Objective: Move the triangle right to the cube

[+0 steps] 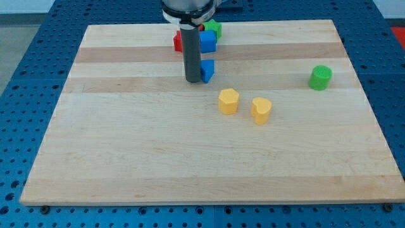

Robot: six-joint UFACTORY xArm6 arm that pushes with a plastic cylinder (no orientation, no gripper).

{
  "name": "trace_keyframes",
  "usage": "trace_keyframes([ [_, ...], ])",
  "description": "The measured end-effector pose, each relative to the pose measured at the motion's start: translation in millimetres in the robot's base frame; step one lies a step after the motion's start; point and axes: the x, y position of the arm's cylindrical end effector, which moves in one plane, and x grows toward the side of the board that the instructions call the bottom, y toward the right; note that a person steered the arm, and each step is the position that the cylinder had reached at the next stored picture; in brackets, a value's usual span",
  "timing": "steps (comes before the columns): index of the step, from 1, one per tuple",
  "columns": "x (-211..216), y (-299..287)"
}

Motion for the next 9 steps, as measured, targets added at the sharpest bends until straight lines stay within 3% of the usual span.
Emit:
trace_keyframes([
  [9,-47.3,104.3],
])
